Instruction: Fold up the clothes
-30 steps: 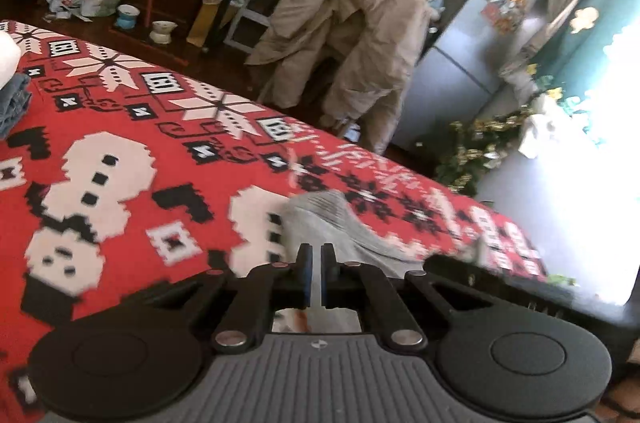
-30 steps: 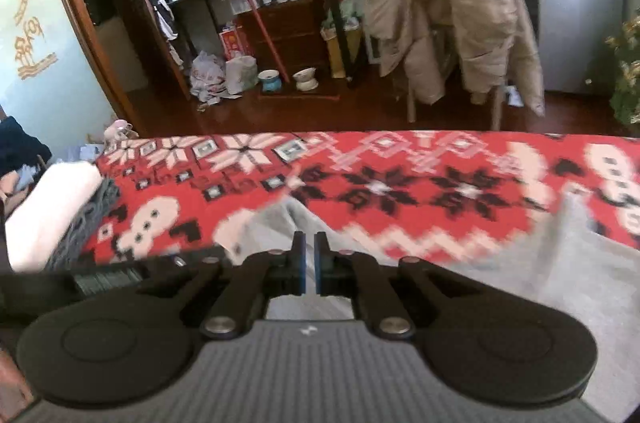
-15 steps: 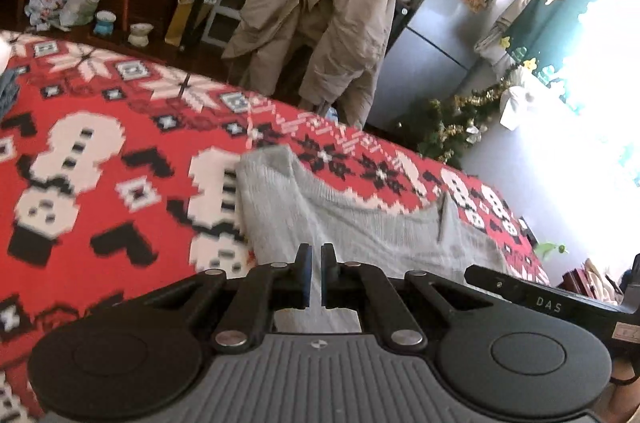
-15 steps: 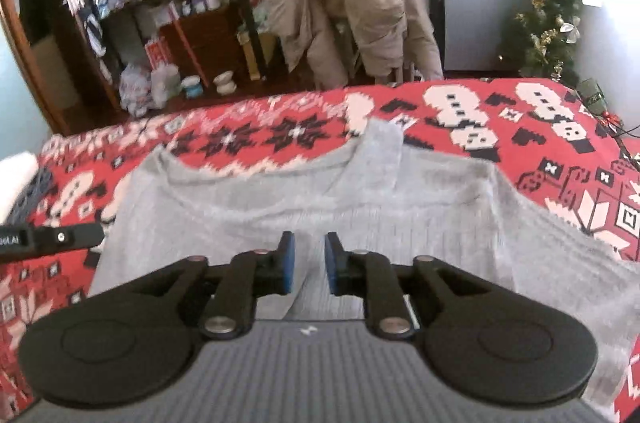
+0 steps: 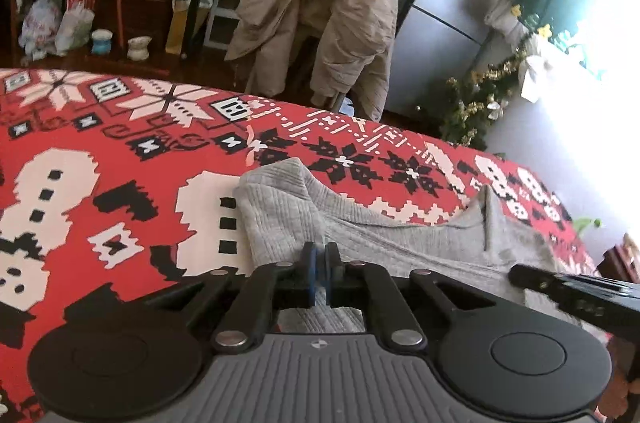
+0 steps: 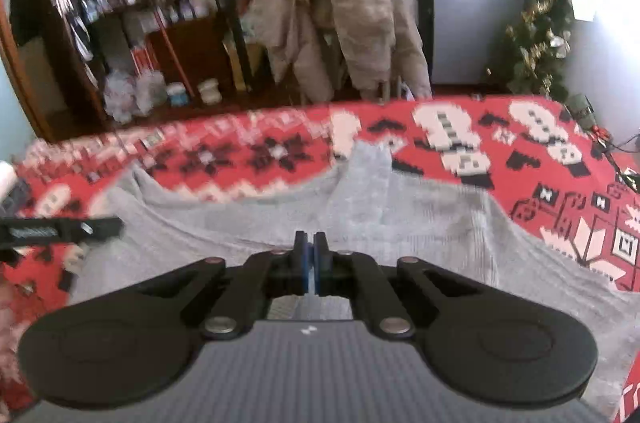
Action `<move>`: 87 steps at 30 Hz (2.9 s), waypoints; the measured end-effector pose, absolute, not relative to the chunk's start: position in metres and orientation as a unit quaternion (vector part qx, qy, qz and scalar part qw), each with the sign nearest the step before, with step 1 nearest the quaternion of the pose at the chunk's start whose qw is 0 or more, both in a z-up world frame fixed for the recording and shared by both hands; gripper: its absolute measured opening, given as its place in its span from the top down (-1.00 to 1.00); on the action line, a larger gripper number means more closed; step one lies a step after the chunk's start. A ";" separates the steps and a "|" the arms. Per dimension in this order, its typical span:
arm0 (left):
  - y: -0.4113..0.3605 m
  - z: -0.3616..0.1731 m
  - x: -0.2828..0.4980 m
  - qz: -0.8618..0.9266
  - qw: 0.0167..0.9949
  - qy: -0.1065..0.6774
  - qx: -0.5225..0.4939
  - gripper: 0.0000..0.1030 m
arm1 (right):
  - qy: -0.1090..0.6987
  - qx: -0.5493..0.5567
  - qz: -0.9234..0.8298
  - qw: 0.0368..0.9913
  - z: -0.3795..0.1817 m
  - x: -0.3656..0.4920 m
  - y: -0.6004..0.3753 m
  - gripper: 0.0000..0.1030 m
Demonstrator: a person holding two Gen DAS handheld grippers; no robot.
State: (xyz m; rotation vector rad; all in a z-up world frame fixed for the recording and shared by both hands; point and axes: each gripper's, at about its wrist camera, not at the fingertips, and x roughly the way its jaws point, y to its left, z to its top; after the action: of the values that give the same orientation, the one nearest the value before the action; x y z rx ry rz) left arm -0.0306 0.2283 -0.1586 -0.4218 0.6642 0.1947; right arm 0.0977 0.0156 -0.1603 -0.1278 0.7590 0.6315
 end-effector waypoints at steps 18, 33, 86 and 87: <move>0.172 -0.137 -0.095 -0.002 0.926 0.330 -0.184 0.88 | 0.352 -0.042 0.401 0.845 -0.140 0.047 0.013 0.72; 0.157 -0.152 -0.160 0.023 0.923 0.350 -0.159 0.88 | 0.364 -0.091 0.457 0.807 -0.157 -0.034 -0.013 0.72; 0.109 -0.076 -0.215 0.099 0.916 0.371 -0.119 -0.90 | 0.266 -0.186 0.398 0.858 -0.053 -0.113 -0.059 -0.99; 0.109 -0.075 -0.218 0.098 0.915 0.372 -0.121 -0.91 | 0.260 -0.194 0.400 0.857 -0.051 -0.114 -0.059 -0.99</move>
State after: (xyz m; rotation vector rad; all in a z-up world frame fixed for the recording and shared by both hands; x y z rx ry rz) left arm -0.2177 0.1095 -0.0753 -0.2491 0.7656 0.2024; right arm -0.1143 -0.0589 -0.0506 -0.4083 0.5469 0.8395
